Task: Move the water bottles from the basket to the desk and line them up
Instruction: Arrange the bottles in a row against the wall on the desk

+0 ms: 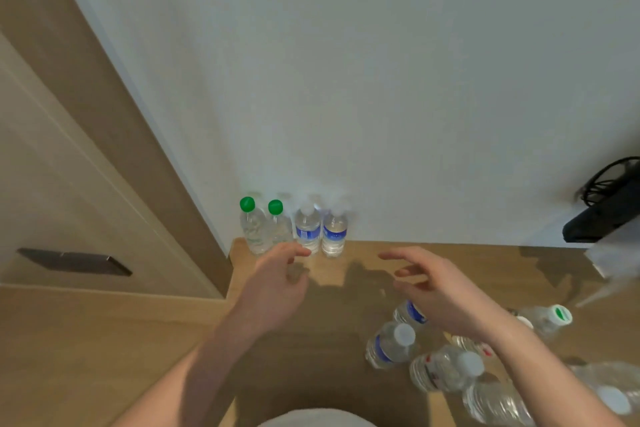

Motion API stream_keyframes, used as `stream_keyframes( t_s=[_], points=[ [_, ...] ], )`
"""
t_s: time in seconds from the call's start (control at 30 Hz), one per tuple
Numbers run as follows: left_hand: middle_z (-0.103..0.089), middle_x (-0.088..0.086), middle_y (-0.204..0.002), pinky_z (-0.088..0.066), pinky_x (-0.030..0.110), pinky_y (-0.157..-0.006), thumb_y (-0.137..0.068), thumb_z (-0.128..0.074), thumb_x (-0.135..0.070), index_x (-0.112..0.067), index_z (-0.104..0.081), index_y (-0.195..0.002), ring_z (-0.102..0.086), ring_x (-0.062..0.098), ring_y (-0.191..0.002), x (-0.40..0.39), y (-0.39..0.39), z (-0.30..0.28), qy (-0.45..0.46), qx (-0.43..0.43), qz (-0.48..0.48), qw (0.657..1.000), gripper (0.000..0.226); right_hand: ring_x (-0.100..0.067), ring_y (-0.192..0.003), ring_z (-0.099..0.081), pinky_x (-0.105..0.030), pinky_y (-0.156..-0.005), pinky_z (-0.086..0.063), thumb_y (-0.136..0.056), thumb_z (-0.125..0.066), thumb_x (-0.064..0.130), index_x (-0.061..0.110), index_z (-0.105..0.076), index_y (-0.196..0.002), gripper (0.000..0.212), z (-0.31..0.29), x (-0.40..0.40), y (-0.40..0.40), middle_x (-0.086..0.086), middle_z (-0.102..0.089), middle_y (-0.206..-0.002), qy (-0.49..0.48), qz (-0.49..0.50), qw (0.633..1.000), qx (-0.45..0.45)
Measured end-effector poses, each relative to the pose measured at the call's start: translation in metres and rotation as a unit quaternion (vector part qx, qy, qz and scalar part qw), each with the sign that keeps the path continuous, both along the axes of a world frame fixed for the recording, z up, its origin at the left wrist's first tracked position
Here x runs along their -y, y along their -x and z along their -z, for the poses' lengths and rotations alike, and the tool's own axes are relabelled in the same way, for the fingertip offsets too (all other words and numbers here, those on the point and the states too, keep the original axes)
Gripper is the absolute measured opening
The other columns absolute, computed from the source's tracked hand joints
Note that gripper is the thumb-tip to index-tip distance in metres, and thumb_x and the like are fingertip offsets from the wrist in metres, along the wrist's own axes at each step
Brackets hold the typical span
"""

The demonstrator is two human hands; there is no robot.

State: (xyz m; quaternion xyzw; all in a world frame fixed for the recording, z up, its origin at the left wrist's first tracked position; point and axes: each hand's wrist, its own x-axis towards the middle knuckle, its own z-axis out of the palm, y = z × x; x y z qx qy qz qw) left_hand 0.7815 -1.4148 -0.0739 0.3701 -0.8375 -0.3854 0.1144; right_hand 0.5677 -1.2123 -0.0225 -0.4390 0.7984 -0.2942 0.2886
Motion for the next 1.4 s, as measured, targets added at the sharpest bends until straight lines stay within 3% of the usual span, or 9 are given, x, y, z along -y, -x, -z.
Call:
stream_keyframes(
  t_s=[0.17,0.4,0.57,0.73,0.87,1.03,1.13,1.3,1.4],
  points=[
    [-0.055,-0.022,-0.13,-0.053,0.025,-0.1,-0.095,-0.068,-0.028,-0.037,-0.067,-0.129,-0.057,-0.005,-0.114,-0.054,0.0,-0.007,-0.009,0.017,0.11,0.994,0.035,0.009,-0.118,-0.057,-0.026,-0.096,-0.056,-0.099,-0.07,0.027,0.05,-0.06,-0.134,0.043,-0.008,-0.07,-0.003,0.03,-0.059,-0.129,-0.015,0.054,0.998,-0.016],
    [-0.054,-0.019,-0.136,-0.048,0.029,-0.107,-0.098,-0.063,-0.034,-0.039,-0.064,-0.136,-0.055,0.0,-0.12,-0.098,0.035,-0.004,0.016,0.05,0.197,0.979,0.038,0.009,-0.114,-0.055,-0.028,-0.092,-0.055,-0.099,-0.07,0.033,0.055,-0.057,-0.132,0.042,-0.004,-0.123,0.002,0.035,-0.055,-0.123,-0.054,0.086,0.994,-0.042],
    [-0.059,-0.016,-0.143,-0.046,0.032,-0.106,-0.099,-0.064,-0.029,-0.036,-0.058,-0.143,-0.057,0.011,-0.128,-0.128,0.063,0.004,0.089,0.117,0.225,0.963,0.045,0.001,-0.118,-0.057,-0.034,-0.1,-0.054,-0.097,-0.07,0.037,0.047,-0.053,-0.142,0.049,0.007,-0.129,0.02,0.027,-0.052,-0.14,-0.092,0.057,0.993,-0.056],
    [-0.069,-0.005,-0.129,-0.054,0.039,-0.092,-0.097,-0.069,-0.036,-0.034,-0.064,-0.132,-0.066,0.024,-0.116,-0.144,0.085,0.011,0.153,0.198,0.225,0.942,0.035,-0.011,-0.132,-0.054,-0.032,-0.106,-0.046,-0.102,-0.064,0.037,0.033,-0.036,-0.16,0.064,0.013,-0.108,0.043,0.014,-0.037,-0.16,-0.15,-0.009,0.987,-0.058],
    [-0.069,-0.002,-0.123,-0.055,0.04,-0.089,-0.092,-0.075,-0.04,-0.032,-0.063,-0.131,-0.069,0.028,-0.11,-0.152,0.09,0.02,0.174,0.218,0.236,0.931,0.041,-0.024,-0.14,-0.052,-0.042,-0.117,-0.045,-0.102,-0.063,0.026,0.029,-0.034,-0.163,0.068,0.029,-0.082,0.06,0.002,-0.034,-0.165,-0.178,-0.065,0.975,-0.12],
    [-0.07,0.004,-0.124,-0.053,0.034,-0.089,-0.097,-0.072,-0.018,-0.022,-0.068,-0.128,-0.069,0.026,-0.11,-0.144,0.106,0.021,0.171,0.216,0.192,0.942,0.031,-0.027,-0.143,-0.049,-0.043,-0.12,-0.04,-0.097,-0.068,0.02,0.025,-0.048,-0.154,0.061,0.051,-0.059,0.072,-0.001,-0.048,-0.155,-0.193,-0.101,0.967,-0.131],
    [-0.07,0.004,-0.127,-0.05,0.026,-0.09,-0.096,-0.074,-0.014,-0.017,-0.069,-0.128,-0.068,0.022,-0.114,-0.125,0.113,0.016,0.151,0.201,0.14,0.958,0.032,-0.028,-0.13,-0.058,-0.04,-0.108,-0.047,-0.095,-0.071,0.019,0.023,-0.062,-0.137,0.043,0.06,-0.052,0.076,-0.003,-0.061,-0.137,-0.183,-0.089,0.969,-0.141],
    [-0.07,0.005,-0.13,-0.051,0.033,-0.097,-0.098,-0.071,-0.017,-0.015,-0.067,-0.132,-0.065,0.024,-0.119,-0.096,0.134,0.003,0.168,0.194,0.113,0.96,0.034,-0.022,-0.109,-0.063,-0.036,-0.092,-0.051,-0.093,-0.078,0.026,0.027,-0.069,-0.118,0.027,0.07,-0.043,0.08,0.004,-0.063,-0.121,-0.162,-0.049,0.976,-0.135],
    [-0.068,0.009,-0.132,-0.053,0.035,-0.094,-0.099,-0.07,-0.016,-0.015,-0.066,-0.132,-0.065,0.028,-0.119,-0.077,0.15,0.001,0.172,0.202,0.117,0.957,0.034,-0.02,-0.108,-0.061,-0.037,-0.097,-0.053,-0.095,-0.076,0.025,0.026,-0.066,-0.122,0.029,0.071,-0.037,0.086,0.005,-0.061,-0.122,-0.166,-0.044,0.977,-0.126]
  ],
)
